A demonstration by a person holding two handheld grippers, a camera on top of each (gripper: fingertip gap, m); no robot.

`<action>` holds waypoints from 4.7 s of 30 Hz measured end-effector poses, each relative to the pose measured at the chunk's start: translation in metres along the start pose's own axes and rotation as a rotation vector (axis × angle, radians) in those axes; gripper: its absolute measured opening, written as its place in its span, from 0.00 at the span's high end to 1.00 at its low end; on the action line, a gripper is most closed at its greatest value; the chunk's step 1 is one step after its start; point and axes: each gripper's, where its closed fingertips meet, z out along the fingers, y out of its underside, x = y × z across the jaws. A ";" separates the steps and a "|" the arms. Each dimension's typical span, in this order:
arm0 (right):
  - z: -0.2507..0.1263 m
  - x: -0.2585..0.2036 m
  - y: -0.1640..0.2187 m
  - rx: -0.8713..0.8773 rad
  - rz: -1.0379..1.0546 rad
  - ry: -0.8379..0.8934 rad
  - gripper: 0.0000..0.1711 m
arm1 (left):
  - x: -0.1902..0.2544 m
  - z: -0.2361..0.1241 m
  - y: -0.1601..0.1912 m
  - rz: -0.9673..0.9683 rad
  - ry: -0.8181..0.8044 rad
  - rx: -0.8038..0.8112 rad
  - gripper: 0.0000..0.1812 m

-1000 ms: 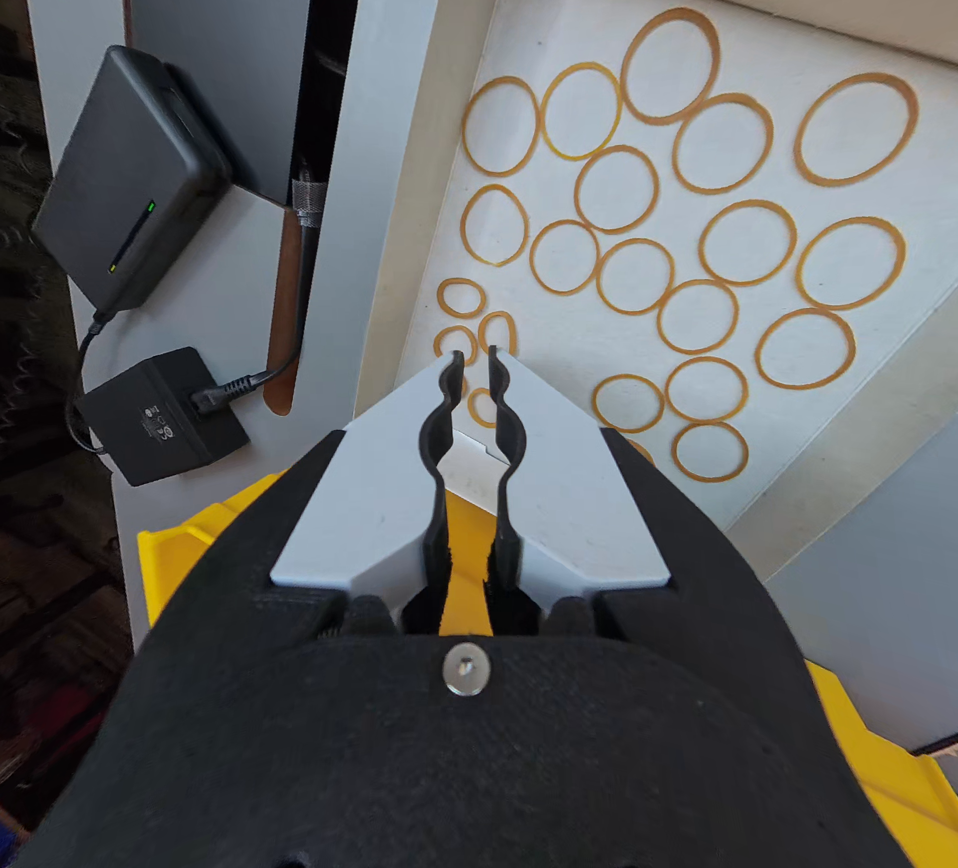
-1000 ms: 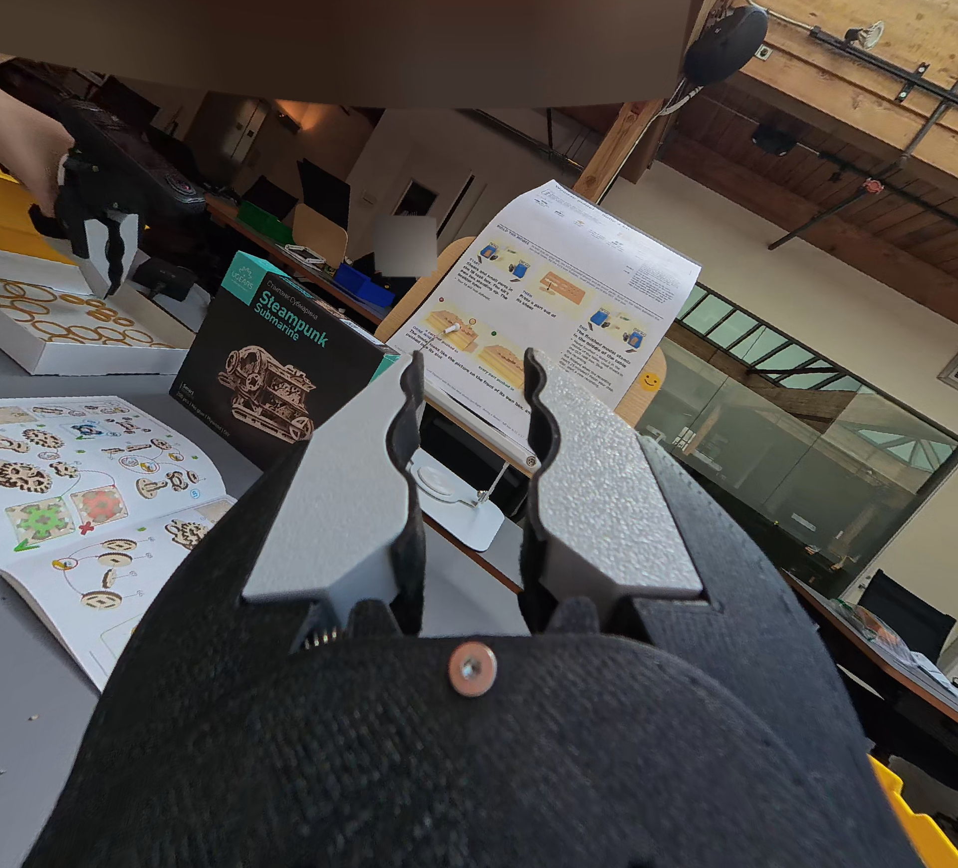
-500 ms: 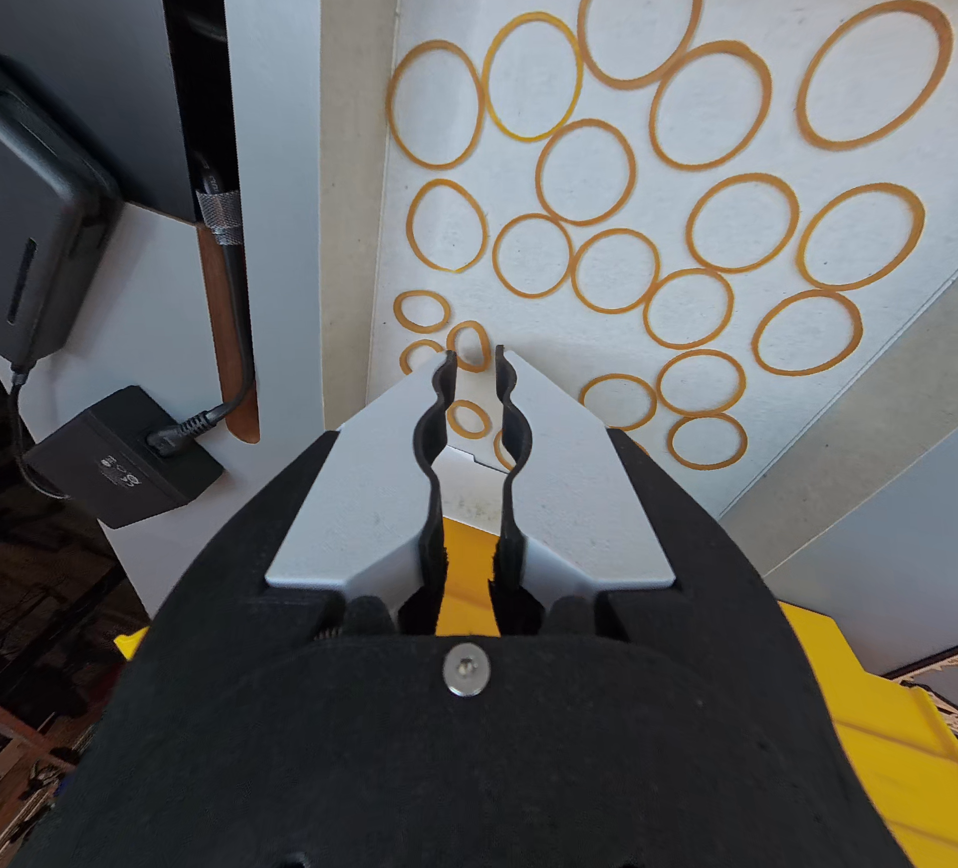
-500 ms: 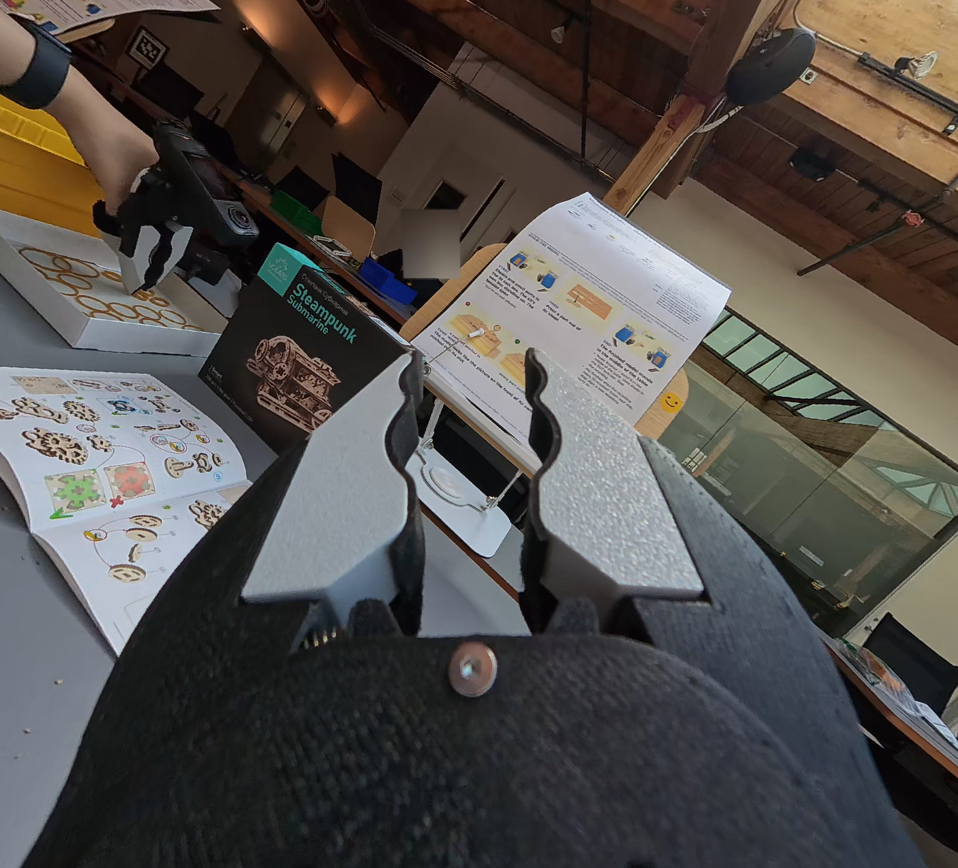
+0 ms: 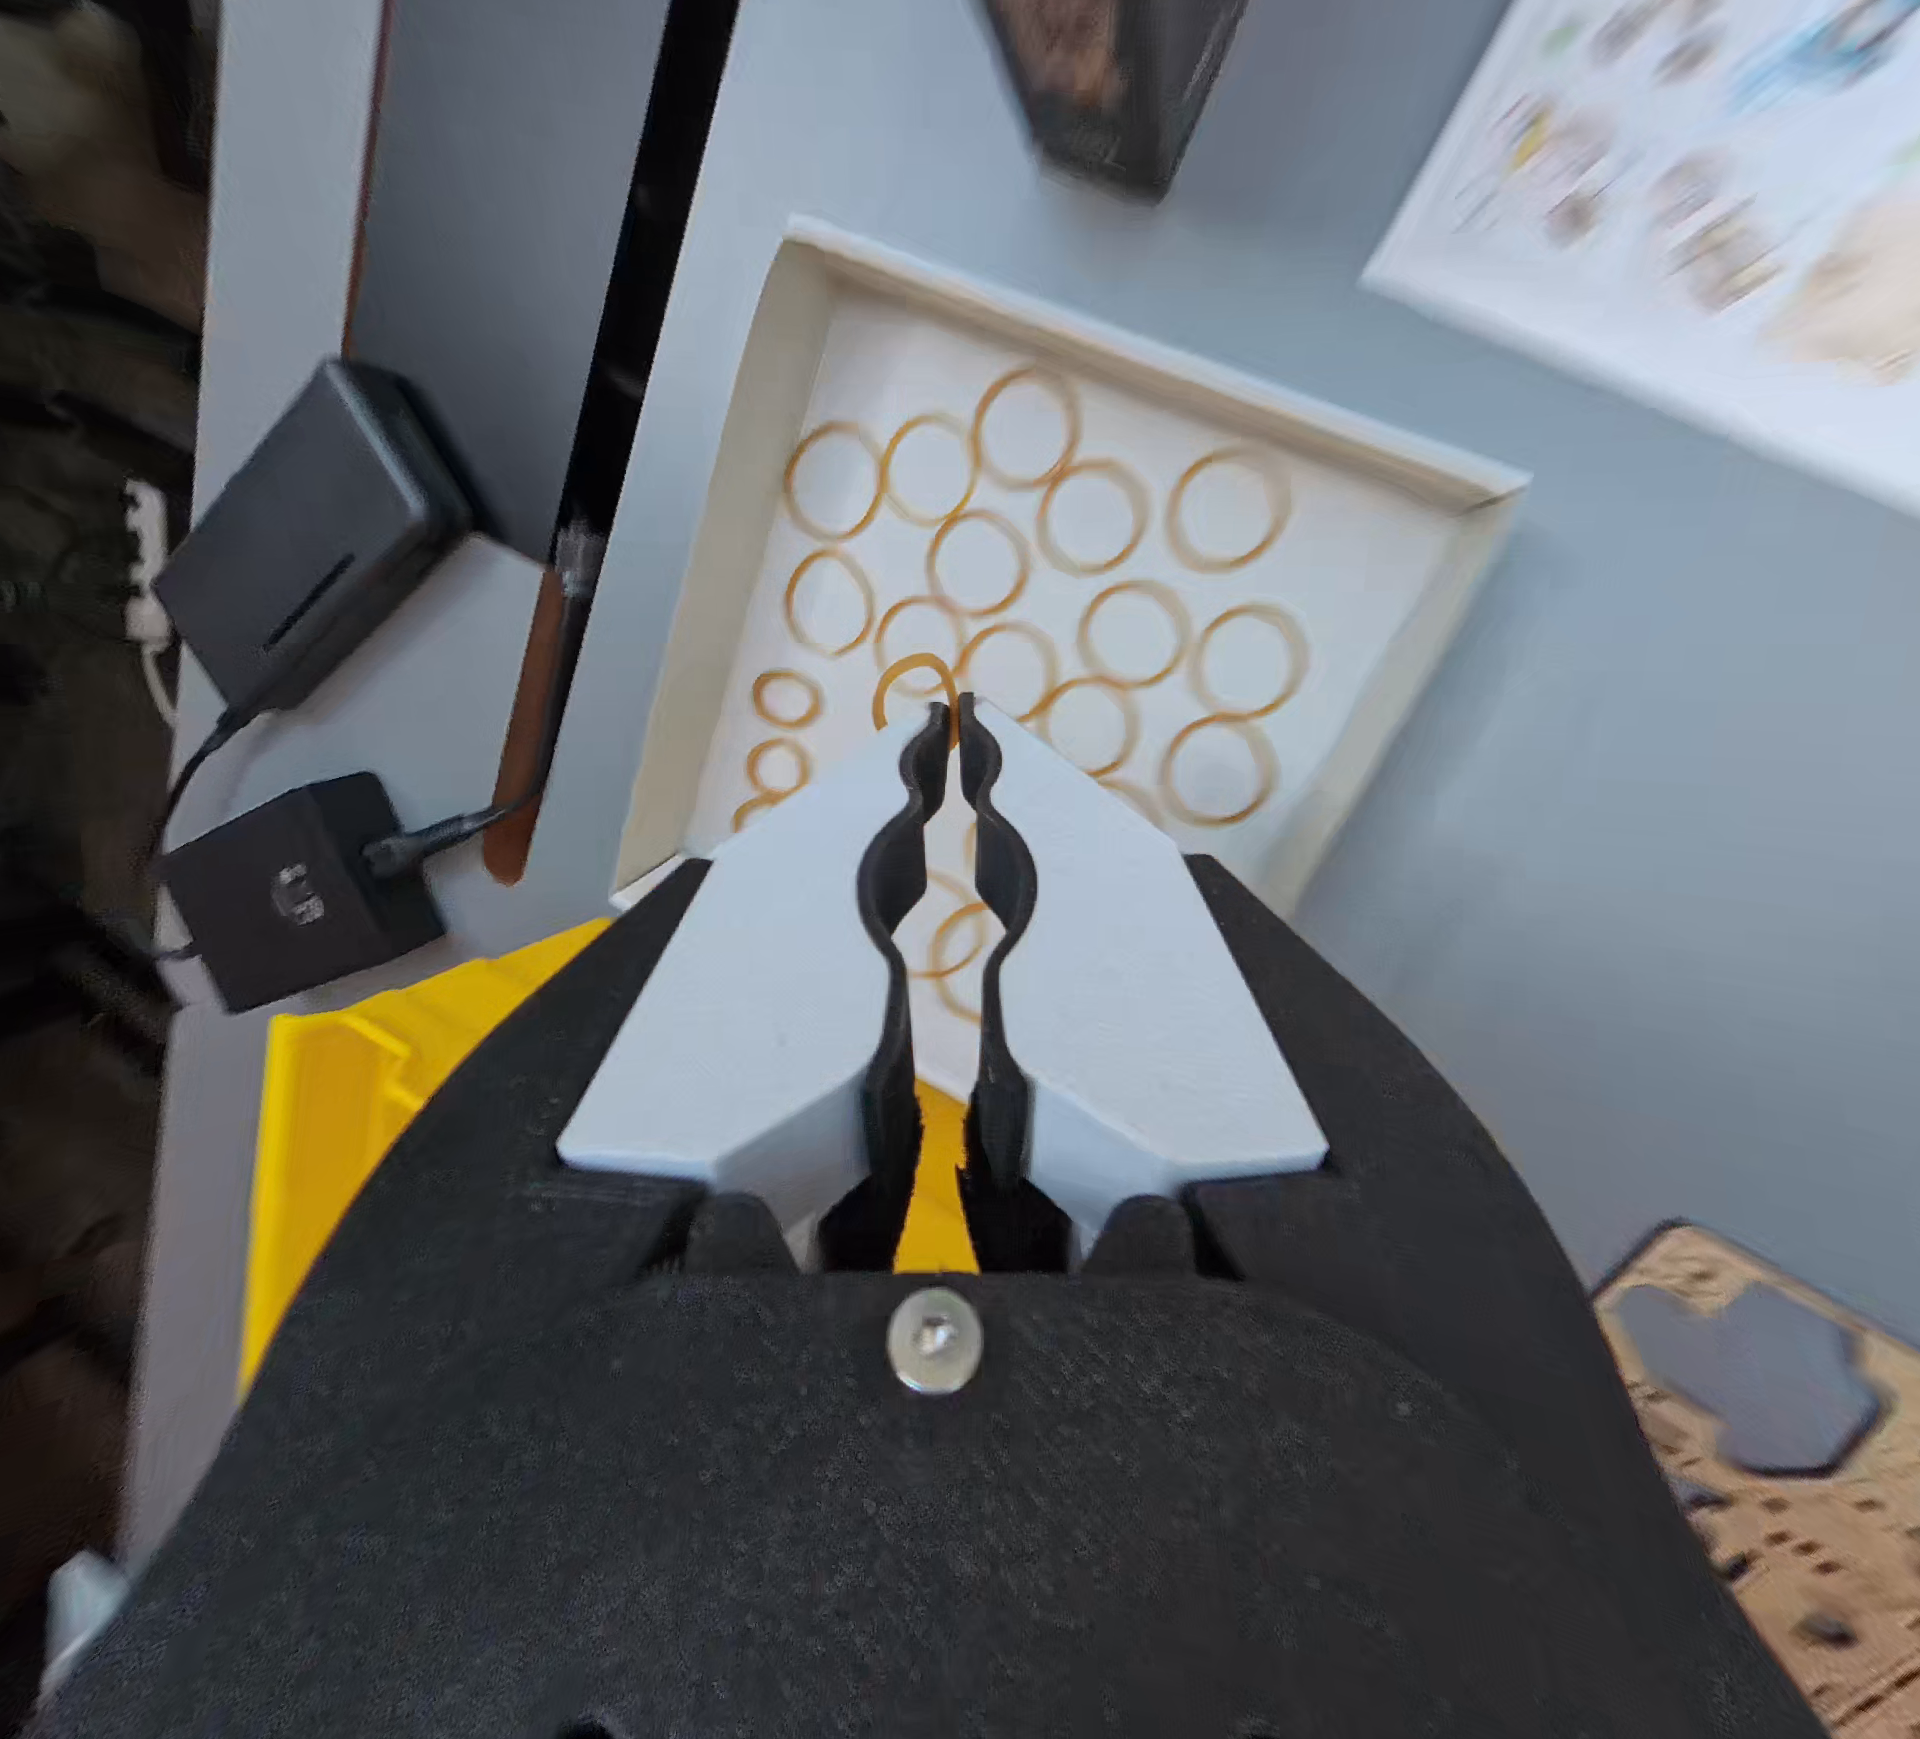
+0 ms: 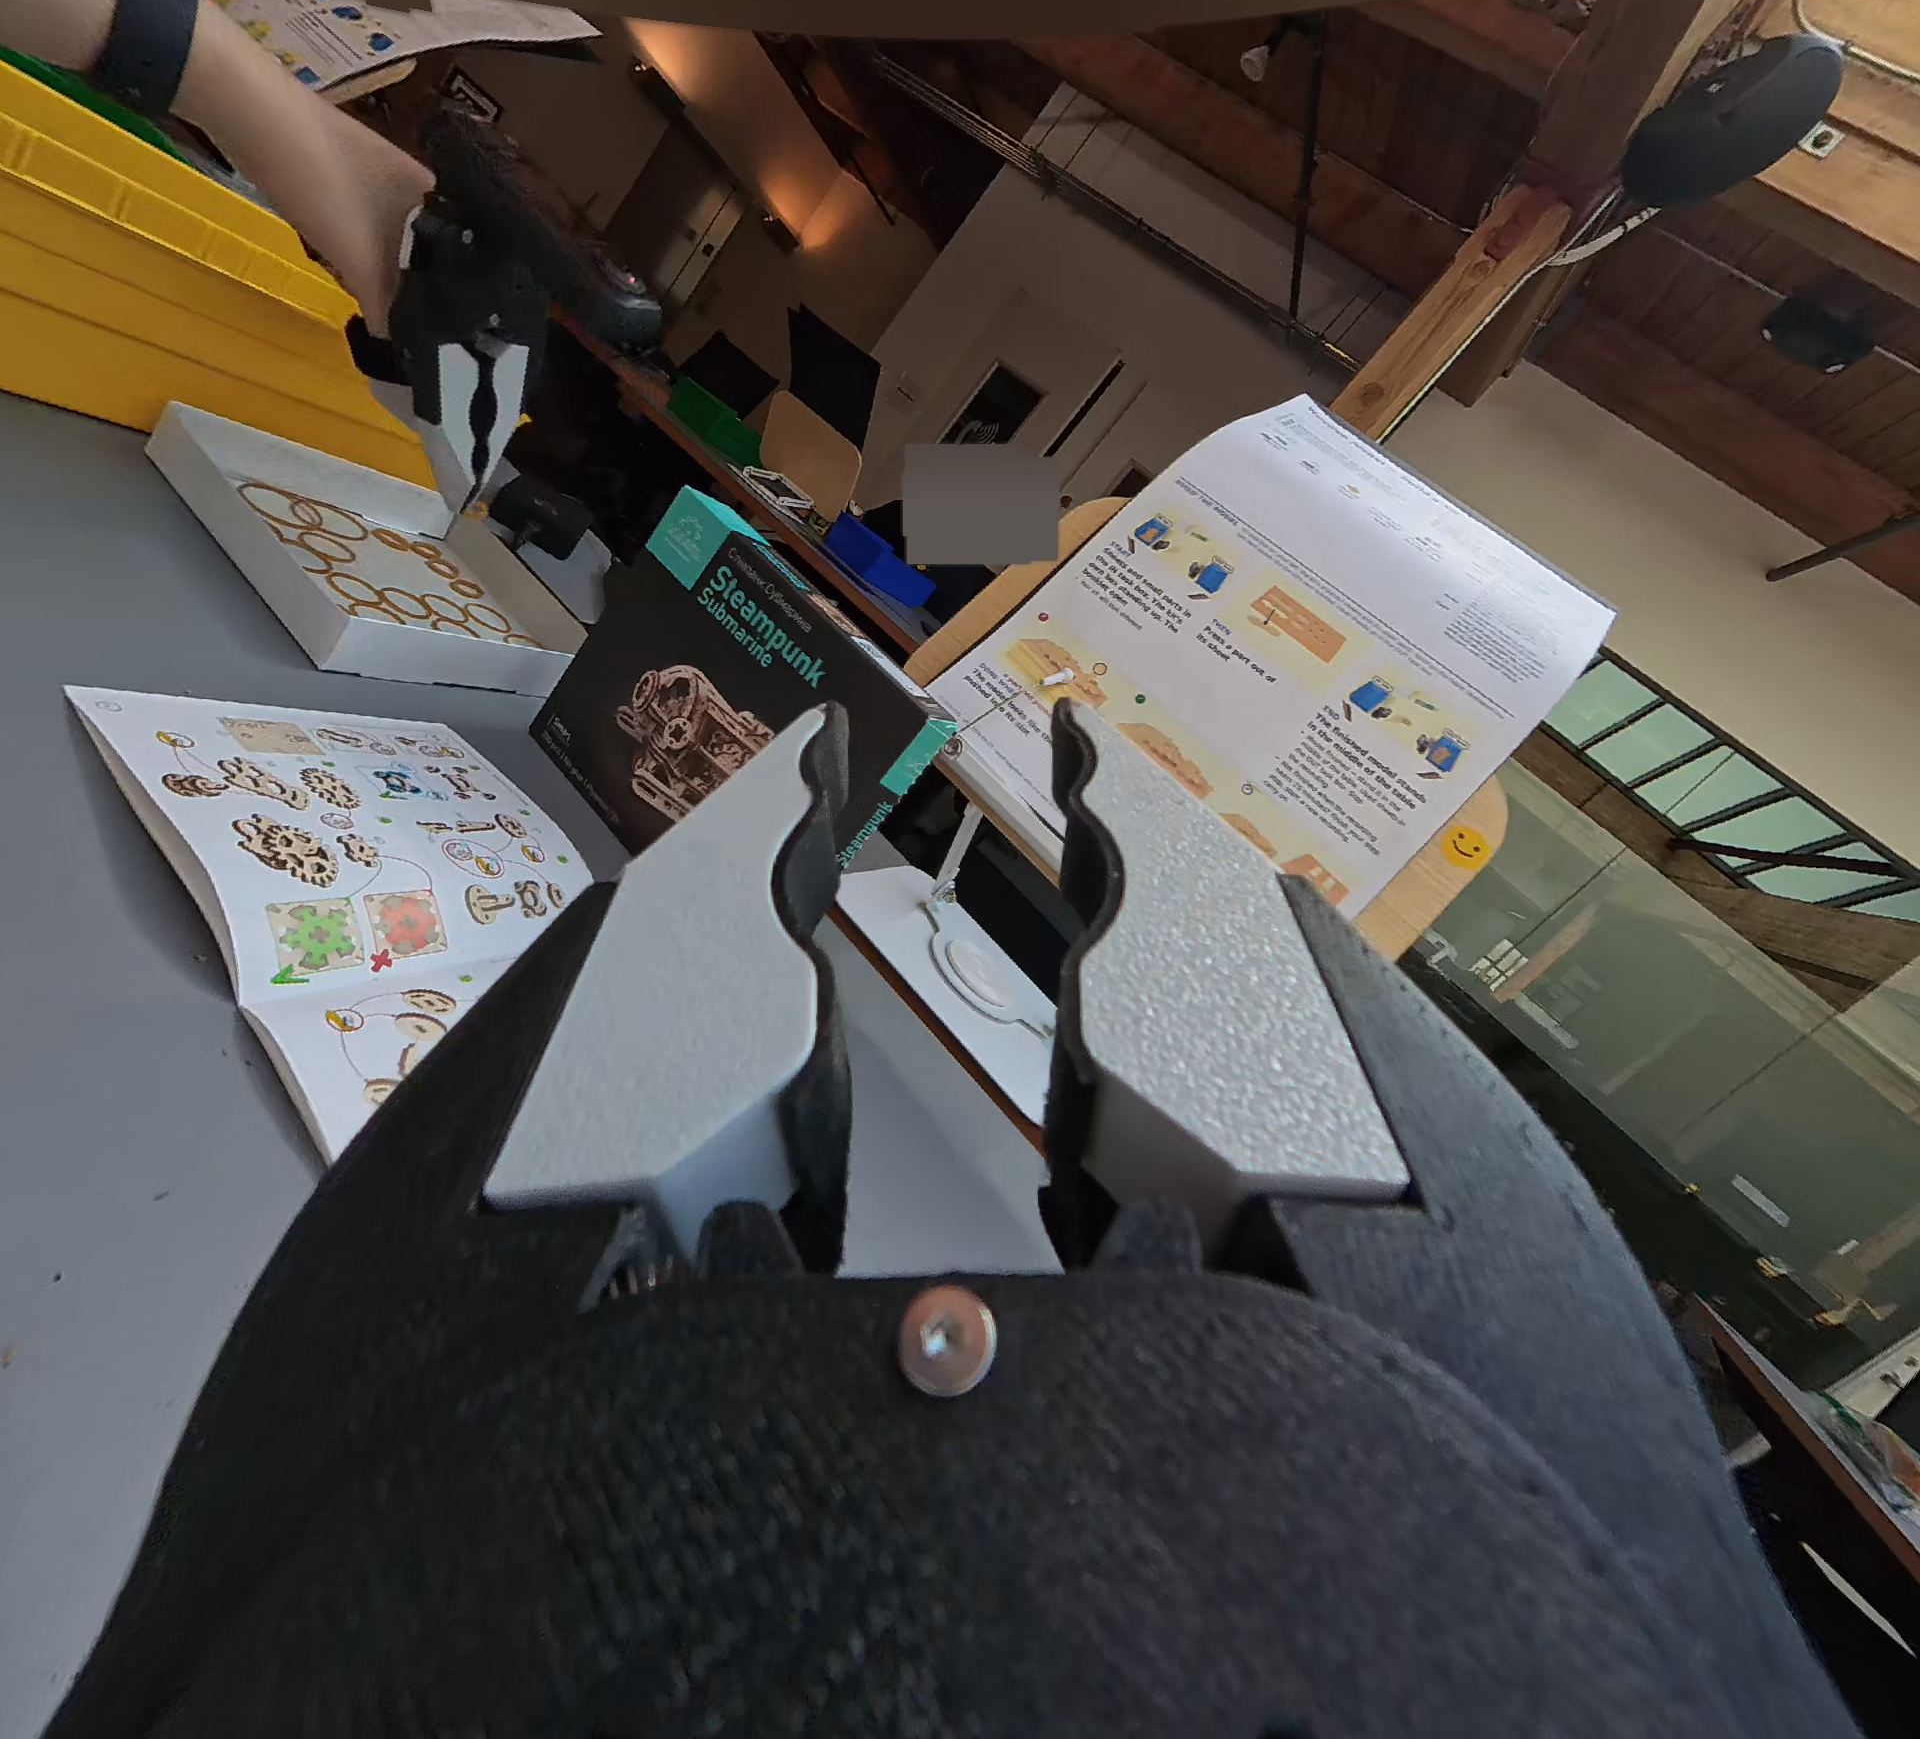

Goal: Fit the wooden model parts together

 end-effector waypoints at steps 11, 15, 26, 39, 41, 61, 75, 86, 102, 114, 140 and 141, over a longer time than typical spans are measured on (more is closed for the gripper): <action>-0.023 -0.168 -0.019 0.070 0.064 -0.803 0.87 | 0.338 -0.083 -0.109 -0.008 0.815 0.543 1.00; -0.044 -0.189 -0.012 0.025 0.172 -1.037 0.88 | 0.376 -0.084 -0.128 0.014 0.922 0.596 1.00; -0.063 -0.214 -0.031 0.079 0.355 -1.243 0.90 | 0.383 -0.111 -0.142 0.049 1.189 0.741 1.00; -0.075 -0.229 -0.026 -0.077 0.305 -1.183 0.99 | 0.396 -0.113 -0.139 -0.006 1.290 0.780 1.00; -0.079 -0.232 -0.022 -0.116 0.348 -1.186 0.99 | 0.397 -0.106 -0.138 -0.007 1.255 0.769 1.00; -0.049 -0.213 0.040 -0.477 0.667 -0.922 0.99 | 0.346 -0.058 -0.152 -0.070 0.498 0.816 0.88; -0.039 -0.225 0.042 -0.494 0.669 -0.955 0.99 | 0.347 -0.035 -0.154 -0.080 0.453 0.739 0.99; -0.016 -0.227 0.057 -0.470 0.408 -1.055 0.87 | 0.328 -0.029 -0.142 -0.300 0.550 0.661 0.99; -0.011 -0.251 0.077 -0.474 0.342 -1.188 0.96 | 0.331 -0.022 -0.120 -0.205 0.577 0.505 0.99; -0.007 -0.235 0.048 -0.398 0.479 -1.142 0.88 | 0.328 -0.021 -0.129 -0.281 0.535 0.510 0.99; -0.005 -0.235 0.054 -0.514 0.520 -1.054 0.94 | 0.324 -0.021 -0.137 -0.424 0.585 0.555 1.00; -0.003 -0.235 0.056 -0.515 0.496 -1.034 0.96 | 0.324 -0.021 -0.138 -0.425 0.587 0.557 1.00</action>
